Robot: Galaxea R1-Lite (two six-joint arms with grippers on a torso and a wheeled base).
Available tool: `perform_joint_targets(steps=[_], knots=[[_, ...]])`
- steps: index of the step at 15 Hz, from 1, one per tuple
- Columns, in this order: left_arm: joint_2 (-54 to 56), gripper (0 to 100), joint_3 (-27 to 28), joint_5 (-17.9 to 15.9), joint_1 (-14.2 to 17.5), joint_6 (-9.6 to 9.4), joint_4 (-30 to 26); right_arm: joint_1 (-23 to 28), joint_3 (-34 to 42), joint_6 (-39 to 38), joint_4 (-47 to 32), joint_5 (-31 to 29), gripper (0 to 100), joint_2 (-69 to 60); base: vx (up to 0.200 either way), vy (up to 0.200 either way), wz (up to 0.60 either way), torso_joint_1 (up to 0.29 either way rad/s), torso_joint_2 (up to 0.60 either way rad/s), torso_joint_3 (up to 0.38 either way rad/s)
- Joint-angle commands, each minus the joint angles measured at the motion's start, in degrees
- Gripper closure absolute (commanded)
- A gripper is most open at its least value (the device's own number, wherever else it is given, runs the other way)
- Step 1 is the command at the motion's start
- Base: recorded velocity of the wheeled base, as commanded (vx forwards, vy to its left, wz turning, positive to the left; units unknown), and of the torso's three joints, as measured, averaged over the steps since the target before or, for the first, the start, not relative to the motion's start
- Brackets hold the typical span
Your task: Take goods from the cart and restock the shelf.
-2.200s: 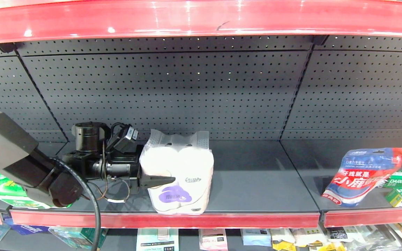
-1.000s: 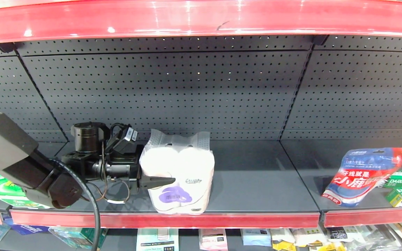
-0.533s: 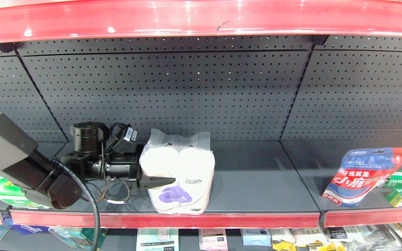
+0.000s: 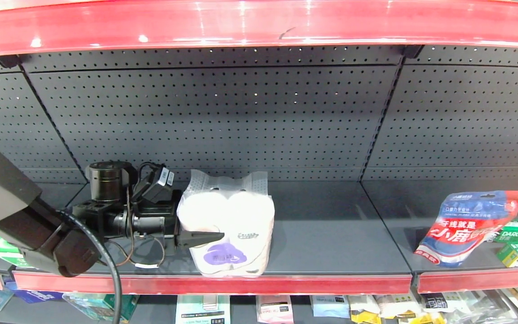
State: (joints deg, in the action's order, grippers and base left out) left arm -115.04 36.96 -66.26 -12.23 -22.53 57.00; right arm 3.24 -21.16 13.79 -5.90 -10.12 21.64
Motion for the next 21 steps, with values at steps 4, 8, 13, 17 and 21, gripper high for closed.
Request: perform_joint_targets(steps=[4,8,13,17,21], knots=[[0.1,100,-0.1,0.5,-0.1,0.29,-0.2,0.1,0.0,0.0,0.0,0.0,100,0.1,0.0,0.0,0.0,0.0,0.0,0.0],[0.3,100,-0.8,0.4,-0.2,0.73,-0.5,0.3,0.1,0.0,0.0,0.0,100,0.1,0.0,0.0,0.0,0.0,0.0,0.0],[0.3,0,-0.8,0.5,-0.1,0.82,-0.4,0.3,0.1,0.0,0.0,0.0,100,0.1,0.0,0.0,0.0,0.0,0.0,0.0],[1.3,0,-1.7,0.4,-0.1,3.28,-0.2,0.3,0.1,0.0,0.0,0.0,100,0.0,0.0,0.0,0.0,0.0,0.0,0.0],[4.5,0,-1.8,0.2,0.2,4.51,-0.1,0.3,0.1,0.0,0.0,0.0,100,0.0,0.0,0.0,0.0,0.0,0.0,0.0]])
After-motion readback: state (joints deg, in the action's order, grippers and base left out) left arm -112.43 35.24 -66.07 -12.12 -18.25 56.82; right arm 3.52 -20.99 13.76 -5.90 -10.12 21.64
